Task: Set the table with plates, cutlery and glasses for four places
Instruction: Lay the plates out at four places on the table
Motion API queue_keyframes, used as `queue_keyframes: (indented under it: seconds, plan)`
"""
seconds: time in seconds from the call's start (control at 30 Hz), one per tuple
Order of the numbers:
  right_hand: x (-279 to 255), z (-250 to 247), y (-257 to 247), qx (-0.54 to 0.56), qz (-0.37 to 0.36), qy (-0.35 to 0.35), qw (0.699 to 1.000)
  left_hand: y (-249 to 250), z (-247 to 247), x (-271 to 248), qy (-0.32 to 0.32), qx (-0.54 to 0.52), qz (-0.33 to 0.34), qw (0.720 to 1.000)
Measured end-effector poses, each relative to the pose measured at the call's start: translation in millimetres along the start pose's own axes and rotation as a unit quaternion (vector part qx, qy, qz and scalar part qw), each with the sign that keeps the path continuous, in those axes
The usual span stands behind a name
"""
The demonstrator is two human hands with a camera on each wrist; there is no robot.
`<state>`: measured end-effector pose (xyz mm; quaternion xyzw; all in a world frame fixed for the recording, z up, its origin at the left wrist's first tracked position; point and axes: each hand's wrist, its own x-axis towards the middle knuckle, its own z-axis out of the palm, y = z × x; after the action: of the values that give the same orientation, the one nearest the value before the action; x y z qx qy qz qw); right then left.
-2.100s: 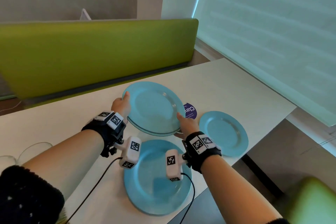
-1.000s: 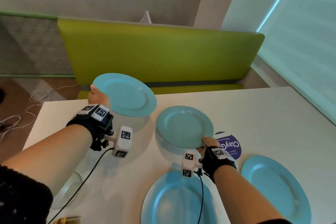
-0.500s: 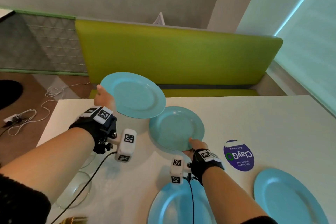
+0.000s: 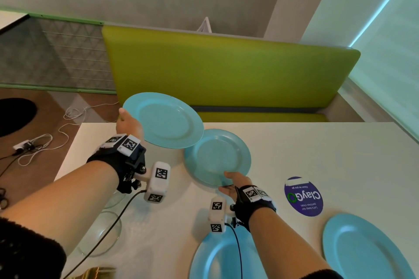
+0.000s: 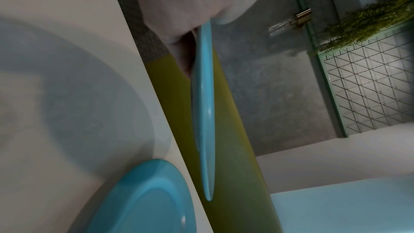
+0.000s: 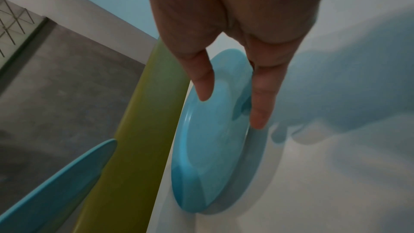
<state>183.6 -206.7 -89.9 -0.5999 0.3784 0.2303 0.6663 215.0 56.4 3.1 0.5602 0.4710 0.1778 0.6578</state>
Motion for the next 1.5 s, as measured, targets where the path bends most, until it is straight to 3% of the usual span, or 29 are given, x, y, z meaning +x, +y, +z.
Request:
queue_keyframes:
  seconds: [0.6, 1.0, 1.4, 1.5]
  plan:
    - [-5.2, -4.2, -4.2, -0.074, -0.027, 0.026, 0.997, -4.0, -6.8, -2.8, -0.018, 0.014, -0.01, 1.0]
    - [4.0, -1.5, 3.5, -0.003, -0.011, 0.039, 0.999, -10.4, -12.0, -10.0, -0.032, 0.022, -0.015, 0.999]
    - [-9.6, -1.1, 4.0, -0.06, -0.016, 0.0, 0.998, -4.3, -6.7, -25.3, -0.046, 0.023, -0.017, 0.999]
    - [-11.0, 2.4, -0.1, -0.089, -0.034, 0.03, 0.995, -6.6, 1.6, -31.8, -0.058, 0.027, -0.014, 0.998]
